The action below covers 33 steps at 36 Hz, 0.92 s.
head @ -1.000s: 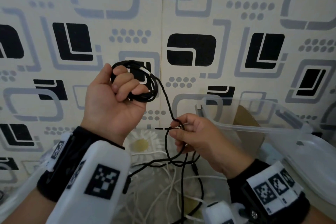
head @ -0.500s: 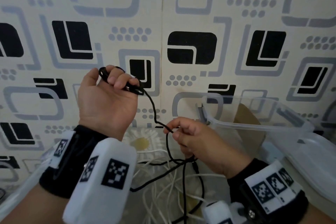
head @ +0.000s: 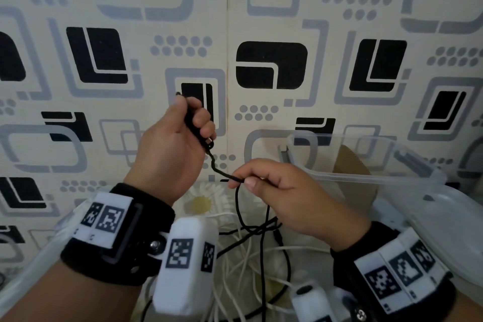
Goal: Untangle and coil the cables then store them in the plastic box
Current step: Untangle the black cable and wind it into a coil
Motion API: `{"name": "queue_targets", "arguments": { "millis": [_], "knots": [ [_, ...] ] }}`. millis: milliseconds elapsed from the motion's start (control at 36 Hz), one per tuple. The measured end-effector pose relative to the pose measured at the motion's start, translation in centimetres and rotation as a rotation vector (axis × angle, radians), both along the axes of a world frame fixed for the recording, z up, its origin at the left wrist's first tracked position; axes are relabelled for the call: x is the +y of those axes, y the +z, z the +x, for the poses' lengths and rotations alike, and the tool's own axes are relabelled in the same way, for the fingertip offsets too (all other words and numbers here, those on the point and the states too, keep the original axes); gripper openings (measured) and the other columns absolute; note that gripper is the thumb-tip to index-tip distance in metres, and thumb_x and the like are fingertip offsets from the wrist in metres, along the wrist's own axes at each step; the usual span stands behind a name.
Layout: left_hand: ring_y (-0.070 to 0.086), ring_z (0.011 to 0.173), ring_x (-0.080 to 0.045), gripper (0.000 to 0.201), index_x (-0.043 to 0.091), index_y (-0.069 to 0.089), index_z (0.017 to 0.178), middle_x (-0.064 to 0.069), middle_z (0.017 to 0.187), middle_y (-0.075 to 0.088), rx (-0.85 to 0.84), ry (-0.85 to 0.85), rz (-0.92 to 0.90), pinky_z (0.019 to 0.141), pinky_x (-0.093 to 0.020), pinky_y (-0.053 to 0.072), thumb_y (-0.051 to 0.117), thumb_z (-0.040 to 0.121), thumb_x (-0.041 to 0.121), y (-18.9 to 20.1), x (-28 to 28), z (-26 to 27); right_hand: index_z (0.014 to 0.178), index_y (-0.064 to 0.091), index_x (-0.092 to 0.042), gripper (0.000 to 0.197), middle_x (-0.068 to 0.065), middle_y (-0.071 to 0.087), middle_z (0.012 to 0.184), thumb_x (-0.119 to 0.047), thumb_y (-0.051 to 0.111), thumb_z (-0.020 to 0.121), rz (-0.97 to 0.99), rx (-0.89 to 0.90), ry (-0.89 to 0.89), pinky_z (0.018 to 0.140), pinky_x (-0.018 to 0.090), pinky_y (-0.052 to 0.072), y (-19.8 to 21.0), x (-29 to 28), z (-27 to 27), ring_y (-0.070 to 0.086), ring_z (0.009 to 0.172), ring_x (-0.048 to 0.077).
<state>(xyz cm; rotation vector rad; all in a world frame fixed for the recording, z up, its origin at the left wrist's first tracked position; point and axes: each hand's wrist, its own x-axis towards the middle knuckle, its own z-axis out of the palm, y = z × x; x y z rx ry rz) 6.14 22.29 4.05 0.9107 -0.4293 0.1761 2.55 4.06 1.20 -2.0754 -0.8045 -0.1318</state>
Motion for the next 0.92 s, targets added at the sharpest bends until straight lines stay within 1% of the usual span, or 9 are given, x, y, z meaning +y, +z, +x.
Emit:
{"name": "queue_targets", "arguments": {
  "millis": [56, 139, 250, 361, 500, 611, 722, 806, 917],
  "knots": [
    [0.041, 0.059, -0.011, 0.028, 0.015, 0.048, 0.09, 0.005, 0.067, 0.041, -0.016, 0.016, 0.095, 0.07, -0.026, 0.035, 0.029, 0.104, 0.031, -0.3, -0.1, 0.0, 0.102, 0.069, -0.024, 0.025, -0.016, 0.067, 0.096, -0.014, 0.047, 0.1, 0.017, -0.023, -0.017, 0.082, 0.015, 0.045, 0.0, 0.1, 0.0, 0.06, 0.094, 0.003],
    [0.043, 0.061, -0.012, 0.025, 0.015, 0.048, 0.091, 0.006, 0.067, 0.044, -0.072, 0.082, 0.285, 0.069, -0.028, 0.034, 0.033, 0.099, 0.033, -0.6, -0.3, -0.2, 0.099, 0.067, -0.032, 0.025, 0.006, 0.069, 0.096, -0.028, 0.043, 0.096, 0.059, -0.025, -0.024, 0.082, 0.041, 0.051, -0.2, 0.4, -0.1, 0.063, 0.087, 0.03],
    [0.043, 0.066, -0.014, 0.028, 0.016, 0.05, 0.092, 0.006, 0.068, 0.045, -0.141, 0.155, 0.549, 0.07, -0.03, 0.037, 0.035, 0.093, 0.039, -0.9, -0.7, -0.5, 0.098, 0.067, -0.028, 0.024, 0.02, 0.062, 0.08, -0.028, 0.044, 0.096, 0.136, 0.008, 0.002, 0.059, 0.029, 0.039, 0.1, 0.2, -0.2, 0.045, 0.057, 0.028],
    [0.046, 0.069, -0.014, 0.031, 0.014, 0.052, 0.096, 0.006, 0.07, 0.047, -0.214, 0.225, 0.718, 0.073, -0.03, 0.039, 0.033, 0.101, 0.038, -1.1, -1.0, -0.9, 0.094, 0.069, -0.02, 0.011, -0.012, 0.065, 0.077, -0.017, 0.058, 0.095, 0.152, 0.038, -0.002, 0.063, 0.009, 0.04, 0.5, 0.4, -0.4, 0.054, 0.064, -0.003],
    [0.045, 0.066, -0.014, 0.035, 0.006, 0.049, 0.098, 0.006, 0.067, 0.046, -0.318, 0.28, 0.898, 0.064, -0.022, 0.041, 0.033, 0.1, 0.038, -1.4, -1.4, -1.2, 0.094, 0.07, -0.014, 0.015, -0.025, 0.063, 0.069, -0.004, 0.058, 0.092, 0.163, 0.04, -0.015, 0.062, 0.002, 0.039, 0.6, 0.6, -0.3, 0.057, 0.065, -0.014],
    [0.043, 0.061, -0.008, 0.036, 0.01, 0.048, 0.092, 0.009, 0.066, 0.047, -0.382, 0.316, 1.055, 0.061, -0.026, 0.04, 0.033, 0.093, 0.043, -1.7, -1.7, -1.0, 0.086, 0.071, -0.022, 0.018, -0.021, 0.066, 0.068, -0.007, 0.063, 0.09, 0.209, 0.025, -0.086, 0.064, 0.008, 0.042, 0.6, 0.9, -0.3, 0.058, 0.063, -0.008],
    [0.044, 0.063, -0.011, 0.03, 0.013, 0.046, 0.085, 0.002, 0.073, 0.048, -0.39, 0.306, 1.157, 0.066, -0.037, 0.042, 0.036, 0.096, 0.04, -2.2, -1.5, -0.7, 0.085, 0.055, -0.02, 0.019, -0.007, 0.058, 0.071, -0.005, 0.066, 0.084, 0.318, 0.135, -0.149, 0.065, 0.026, 0.043, 0.4, 0.7, 0.1, 0.051, 0.06, 0.005],
    [0.043, 0.061, -0.009, 0.035, 0.011, 0.051, 0.086, 0.012, 0.065, 0.047, -0.352, 0.269, 1.178, 0.063, -0.033, 0.04, 0.036, 0.094, 0.042, -2.4, -1.4, -0.8, 0.084, 0.047, -0.015, 0.025, 0.012, 0.052, 0.079, 0.006, 0.06, 0.082, 0.471, 0.343, -0.088, 0.057, 0.023, 0.037, 0.8, 0.2, 0.3, 0.044, 0.058, 0.012],
    [0.042, 0.059, -0.006, 0.033, 0.016, 0.051, 0.08, 0.014, 0.061, 0.046, -0.334, 0.209, 1.229, 0.063, -0.029, 0.035, 0.037, 0.092, 0.043, -2.3, -1.5, -1.2, 0.079, 0.044, -0.015, 0.024, 0.016, 0.048, 0.078, 0.006, 0.051, 0.07, 0.537, 0.432, -0.065, 0.058, 0.025, 0.031, 0.9, -0.1, 0.6, 0.045, 0.075, 0.023]
  ]
}}
